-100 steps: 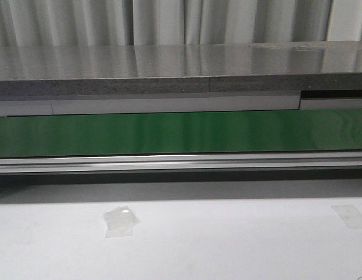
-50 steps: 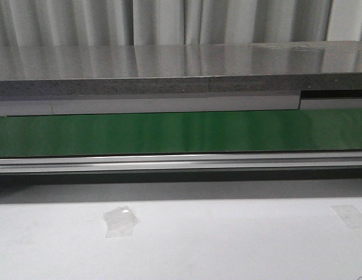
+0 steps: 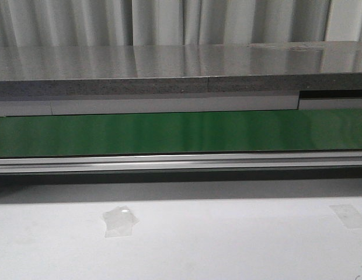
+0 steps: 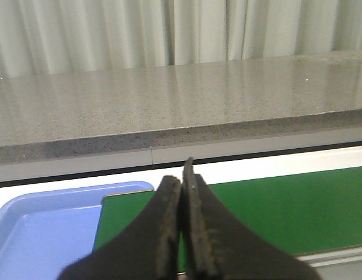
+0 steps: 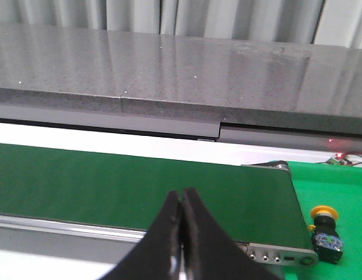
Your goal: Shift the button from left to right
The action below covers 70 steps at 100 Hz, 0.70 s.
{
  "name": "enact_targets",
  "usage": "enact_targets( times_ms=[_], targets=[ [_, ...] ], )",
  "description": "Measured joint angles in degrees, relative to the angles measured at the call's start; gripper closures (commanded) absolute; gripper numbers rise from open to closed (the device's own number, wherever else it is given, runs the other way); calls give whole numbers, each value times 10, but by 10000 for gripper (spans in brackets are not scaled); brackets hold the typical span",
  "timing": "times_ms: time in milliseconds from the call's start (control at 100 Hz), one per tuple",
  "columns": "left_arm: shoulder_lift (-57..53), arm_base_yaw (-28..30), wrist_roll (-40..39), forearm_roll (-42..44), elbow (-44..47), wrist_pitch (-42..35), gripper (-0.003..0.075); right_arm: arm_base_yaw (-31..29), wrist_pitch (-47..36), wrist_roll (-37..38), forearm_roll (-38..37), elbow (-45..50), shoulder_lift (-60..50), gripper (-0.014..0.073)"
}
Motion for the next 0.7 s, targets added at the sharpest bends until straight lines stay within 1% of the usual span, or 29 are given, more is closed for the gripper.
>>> enact_targets(
  times_ms=[130,220,430,570,700],
  targets=[
    [0,0,0,0,0,0,740,0,-33,94,-65,44,-33,662],
    [0,0,0,0,0,0,740,0,-45,127,-93,75,-59,662],
    [0,0,0,0,0,0,740,0,-55,141,-107,146,-116,662],
    [0,0,0,0,0,0,740,0,-71,142,-107,195,-119,662],
    [0,0,0,0,0,0,740,0,-108,142,-108,226,-119,662]
  ],
)
